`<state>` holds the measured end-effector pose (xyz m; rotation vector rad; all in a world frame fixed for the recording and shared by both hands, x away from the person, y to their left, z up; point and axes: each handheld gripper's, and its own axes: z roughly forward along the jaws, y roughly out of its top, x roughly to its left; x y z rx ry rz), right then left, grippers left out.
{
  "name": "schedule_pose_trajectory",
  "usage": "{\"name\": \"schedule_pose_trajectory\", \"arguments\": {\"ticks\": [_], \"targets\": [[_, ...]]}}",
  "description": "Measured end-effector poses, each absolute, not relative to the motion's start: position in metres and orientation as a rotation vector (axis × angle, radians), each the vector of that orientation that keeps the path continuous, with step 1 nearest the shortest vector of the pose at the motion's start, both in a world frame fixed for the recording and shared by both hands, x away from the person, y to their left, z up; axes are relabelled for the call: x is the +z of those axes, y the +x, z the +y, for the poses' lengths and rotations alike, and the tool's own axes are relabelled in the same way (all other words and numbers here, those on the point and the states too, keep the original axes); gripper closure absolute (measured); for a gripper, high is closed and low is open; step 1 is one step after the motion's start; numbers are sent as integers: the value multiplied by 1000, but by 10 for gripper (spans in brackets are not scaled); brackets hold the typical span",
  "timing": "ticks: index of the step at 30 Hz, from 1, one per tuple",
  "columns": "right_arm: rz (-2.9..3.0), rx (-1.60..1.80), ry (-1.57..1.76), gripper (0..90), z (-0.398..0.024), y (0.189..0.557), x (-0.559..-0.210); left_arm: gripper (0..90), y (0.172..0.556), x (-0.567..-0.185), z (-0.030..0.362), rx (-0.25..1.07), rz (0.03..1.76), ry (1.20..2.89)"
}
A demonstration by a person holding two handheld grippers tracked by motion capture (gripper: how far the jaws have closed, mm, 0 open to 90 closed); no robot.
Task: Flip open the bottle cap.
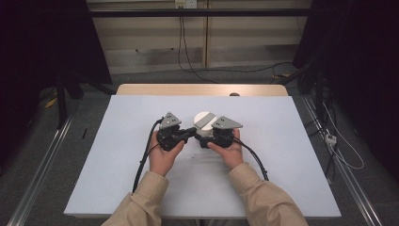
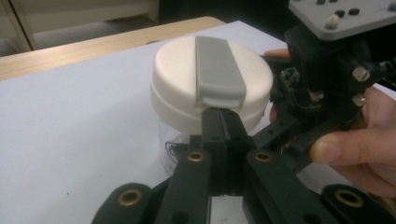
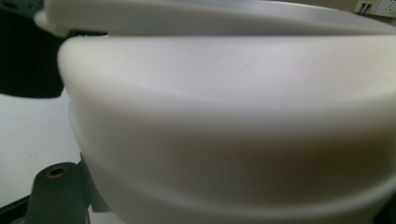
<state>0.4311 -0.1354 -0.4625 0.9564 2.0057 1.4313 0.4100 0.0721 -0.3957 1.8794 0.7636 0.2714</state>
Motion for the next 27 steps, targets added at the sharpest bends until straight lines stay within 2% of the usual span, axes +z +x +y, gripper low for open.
{"name": "schedule_pose_trajectory", "arguments": {"ticks": [27], "targets": [[2005, 1427, 956, 186, -134, 431, -463, 900, 420, -372, 62, 270, 751, 1861]]}}
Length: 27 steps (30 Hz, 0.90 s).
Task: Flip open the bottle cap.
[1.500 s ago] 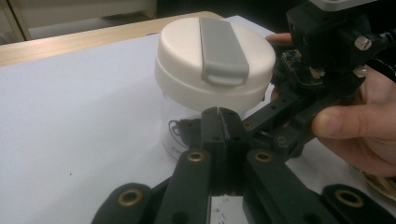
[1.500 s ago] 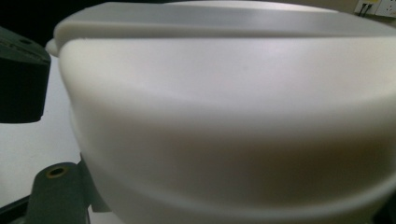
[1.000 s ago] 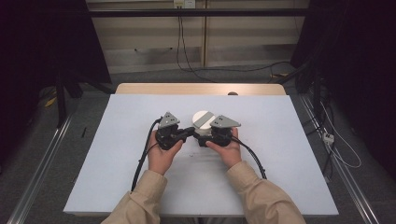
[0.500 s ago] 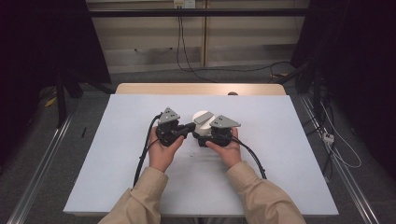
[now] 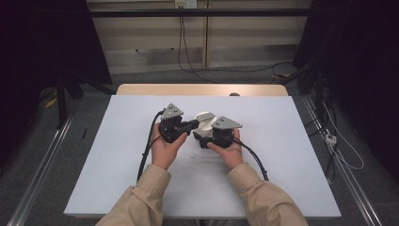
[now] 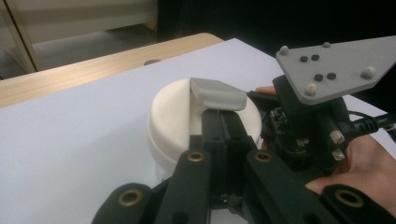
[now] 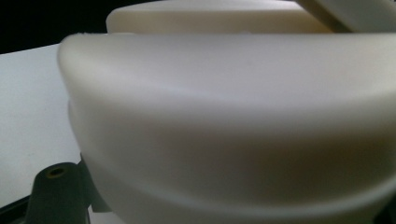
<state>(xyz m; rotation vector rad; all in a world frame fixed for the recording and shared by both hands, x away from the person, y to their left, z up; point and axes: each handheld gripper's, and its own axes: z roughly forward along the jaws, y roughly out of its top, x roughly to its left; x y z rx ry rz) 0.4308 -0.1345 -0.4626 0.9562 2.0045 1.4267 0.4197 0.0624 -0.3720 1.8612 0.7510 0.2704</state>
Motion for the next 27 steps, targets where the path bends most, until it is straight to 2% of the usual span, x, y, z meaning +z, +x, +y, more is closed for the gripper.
{"name": "schedule_pose_trajectory", "arguments": {"ticks": [27], "targets": [[2006, 1421, 952, 186, -134, 431, -463, 900, 438, -355, 45, 283, 739, 1865]]}}
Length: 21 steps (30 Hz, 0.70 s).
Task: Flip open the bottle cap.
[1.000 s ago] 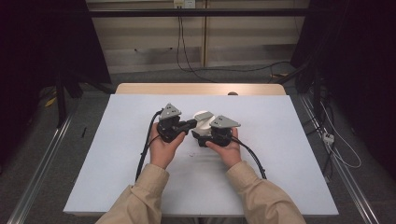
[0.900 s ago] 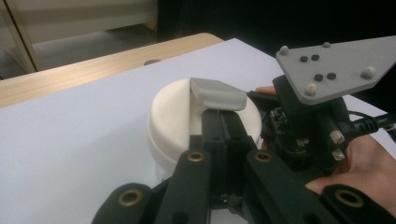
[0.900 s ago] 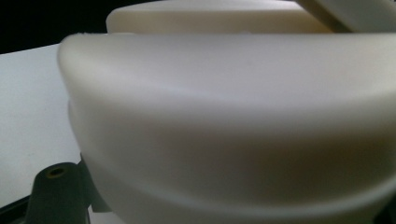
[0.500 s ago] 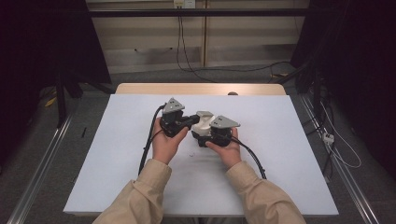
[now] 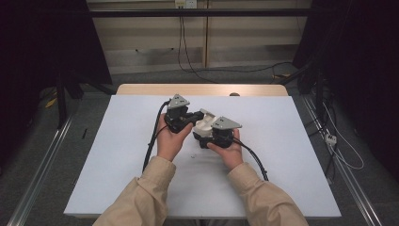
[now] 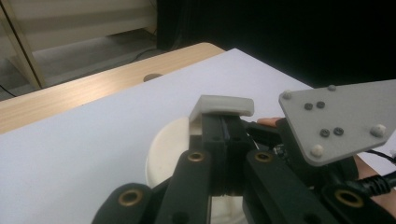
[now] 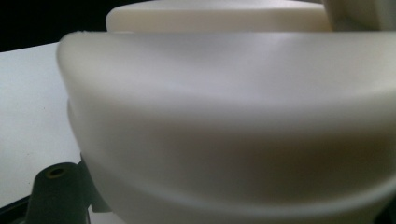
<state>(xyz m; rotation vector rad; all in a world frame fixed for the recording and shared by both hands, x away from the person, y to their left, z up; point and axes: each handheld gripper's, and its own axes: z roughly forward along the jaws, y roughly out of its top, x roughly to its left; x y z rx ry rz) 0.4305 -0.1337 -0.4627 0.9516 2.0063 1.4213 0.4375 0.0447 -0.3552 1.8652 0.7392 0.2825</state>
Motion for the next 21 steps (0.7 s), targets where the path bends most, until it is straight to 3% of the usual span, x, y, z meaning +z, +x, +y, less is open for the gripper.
{"name": "schedule_pose_trajectory", "arguments": {"ticks": [21], "targets": [[2007, 1417, 952, 186, -134, 431, -463, 900, 448, -350, 35, 276, 746, 1863]]}}
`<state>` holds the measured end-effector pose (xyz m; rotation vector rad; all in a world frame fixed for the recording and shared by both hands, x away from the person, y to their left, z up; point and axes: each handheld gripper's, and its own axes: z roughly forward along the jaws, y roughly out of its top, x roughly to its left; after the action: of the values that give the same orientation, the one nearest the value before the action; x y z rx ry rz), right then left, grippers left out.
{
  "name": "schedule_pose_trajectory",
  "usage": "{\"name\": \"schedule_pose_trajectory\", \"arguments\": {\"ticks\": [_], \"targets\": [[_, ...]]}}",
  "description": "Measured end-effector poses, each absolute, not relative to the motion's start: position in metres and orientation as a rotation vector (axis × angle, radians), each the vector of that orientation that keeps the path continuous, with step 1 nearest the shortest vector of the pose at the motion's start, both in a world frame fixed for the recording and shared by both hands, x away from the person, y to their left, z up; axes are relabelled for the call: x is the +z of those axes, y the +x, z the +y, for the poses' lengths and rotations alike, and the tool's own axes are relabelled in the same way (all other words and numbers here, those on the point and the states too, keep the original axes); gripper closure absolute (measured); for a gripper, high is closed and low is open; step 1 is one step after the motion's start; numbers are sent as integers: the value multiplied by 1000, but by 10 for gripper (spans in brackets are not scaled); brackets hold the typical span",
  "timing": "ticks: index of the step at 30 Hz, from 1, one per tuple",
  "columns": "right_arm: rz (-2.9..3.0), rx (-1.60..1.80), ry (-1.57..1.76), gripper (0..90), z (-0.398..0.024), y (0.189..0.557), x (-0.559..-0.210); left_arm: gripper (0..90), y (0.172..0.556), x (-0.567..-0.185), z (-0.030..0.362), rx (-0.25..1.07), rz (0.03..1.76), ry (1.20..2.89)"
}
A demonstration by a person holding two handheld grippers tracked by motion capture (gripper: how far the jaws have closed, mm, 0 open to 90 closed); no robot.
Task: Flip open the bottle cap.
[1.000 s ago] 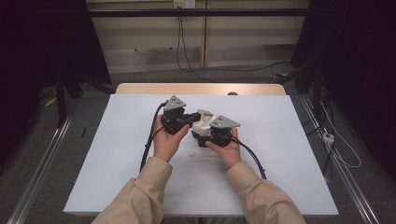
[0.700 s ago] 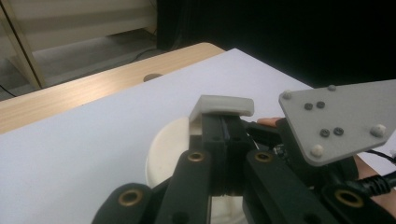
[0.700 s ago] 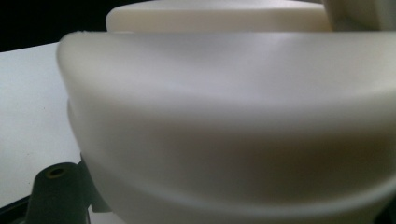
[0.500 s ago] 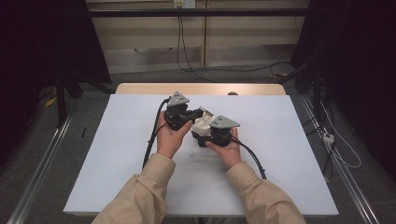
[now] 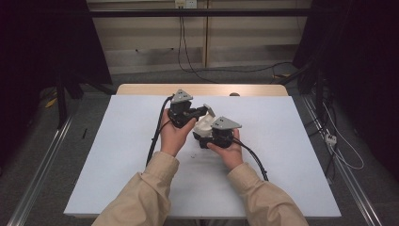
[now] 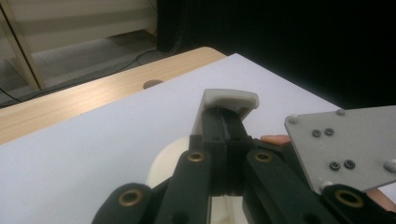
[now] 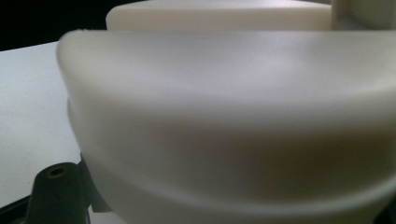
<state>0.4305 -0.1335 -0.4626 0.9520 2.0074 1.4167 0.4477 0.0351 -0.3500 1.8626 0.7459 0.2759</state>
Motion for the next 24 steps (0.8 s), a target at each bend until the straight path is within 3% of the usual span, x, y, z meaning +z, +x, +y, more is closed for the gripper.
{"name": "schedule_pose_trajectory", "arguments": {"ticks": [24], "targets": [[2006, 1415, 954, 186, -134, 431, -463, 900, 455, -345, 26, 295, 739, 1871]]}}
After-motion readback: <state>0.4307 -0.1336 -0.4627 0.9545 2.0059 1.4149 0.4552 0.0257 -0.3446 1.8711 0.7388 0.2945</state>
